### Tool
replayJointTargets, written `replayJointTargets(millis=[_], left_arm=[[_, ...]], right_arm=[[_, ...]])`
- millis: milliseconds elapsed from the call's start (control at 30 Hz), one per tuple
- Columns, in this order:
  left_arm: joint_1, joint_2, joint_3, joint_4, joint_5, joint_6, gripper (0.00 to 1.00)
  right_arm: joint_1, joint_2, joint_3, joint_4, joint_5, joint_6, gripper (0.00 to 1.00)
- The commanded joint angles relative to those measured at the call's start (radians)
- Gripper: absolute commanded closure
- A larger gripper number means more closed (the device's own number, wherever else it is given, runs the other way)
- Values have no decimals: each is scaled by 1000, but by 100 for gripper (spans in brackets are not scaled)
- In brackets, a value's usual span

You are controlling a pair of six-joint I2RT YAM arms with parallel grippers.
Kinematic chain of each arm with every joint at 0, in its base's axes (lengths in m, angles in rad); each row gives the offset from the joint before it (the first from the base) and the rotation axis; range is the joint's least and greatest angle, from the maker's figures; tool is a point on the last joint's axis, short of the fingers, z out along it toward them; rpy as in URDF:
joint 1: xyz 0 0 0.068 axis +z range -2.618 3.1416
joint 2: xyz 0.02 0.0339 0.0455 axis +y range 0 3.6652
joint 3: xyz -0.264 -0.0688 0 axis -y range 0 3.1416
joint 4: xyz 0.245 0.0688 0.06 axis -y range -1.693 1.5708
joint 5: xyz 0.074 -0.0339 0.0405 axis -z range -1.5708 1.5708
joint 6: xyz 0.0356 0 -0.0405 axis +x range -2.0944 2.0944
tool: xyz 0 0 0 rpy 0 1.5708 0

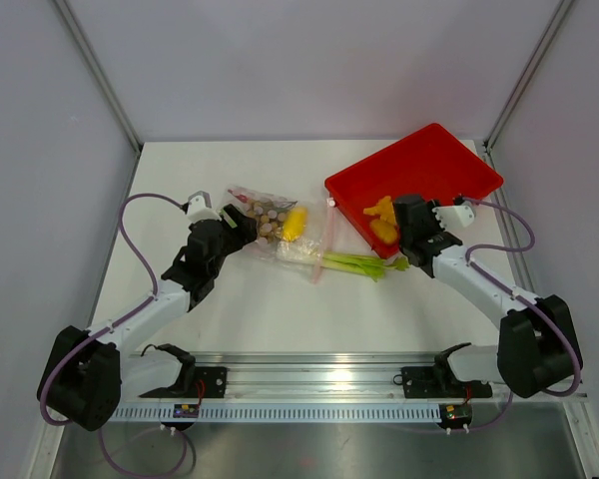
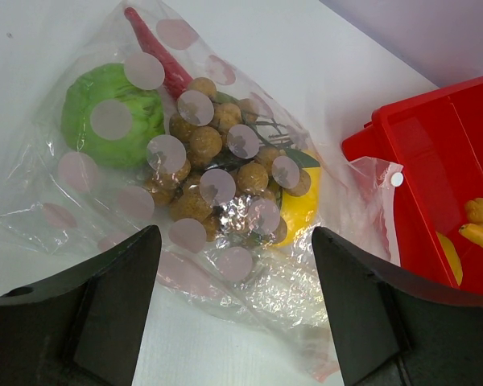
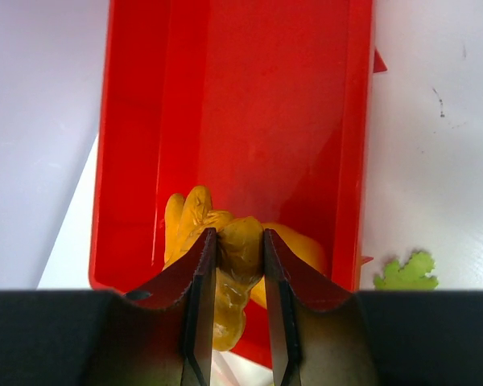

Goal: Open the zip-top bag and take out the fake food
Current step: Place the fake vegetable in the bin.

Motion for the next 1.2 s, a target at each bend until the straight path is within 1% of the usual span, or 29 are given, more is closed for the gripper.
replayJointTargets(millis=[0, 167, 400, 667, 833, 867, 1067, 1167], left_arm=[[-2, -8, 29, 43, 2, -1, 21], [-2, -5, 29, 46, 6, -2, 21], [-2, 1, 29, 49, 9, -1, 20], [-2, 4, 29, 49, 9, 1, 21], [-2, 4, 30, 49, 11, 1, 21], [-2, 5, 30, 49, 11, 2, 21], [-2, 4, 30, 49, 12, 1, 21], [-2, 5, 32, 47, 11, 1, 21]], right_arm=[[-55, 25, 1, 41, -35, 15, 74], [-101, 69, -5, 44, -92, 35, 75], [-131, 129, 13, -2, -108, 65, 75], [-136, 174, 41, -43, -110, 74, 75], [-136, 179, 50, -68, -110, 85, 70], [-138, 177, 48, -66, -109, 85, 68], [-138, 175, 48, -73, -108, 88, 66], [-138, 174, 48, -74, -107, 88, 61]])
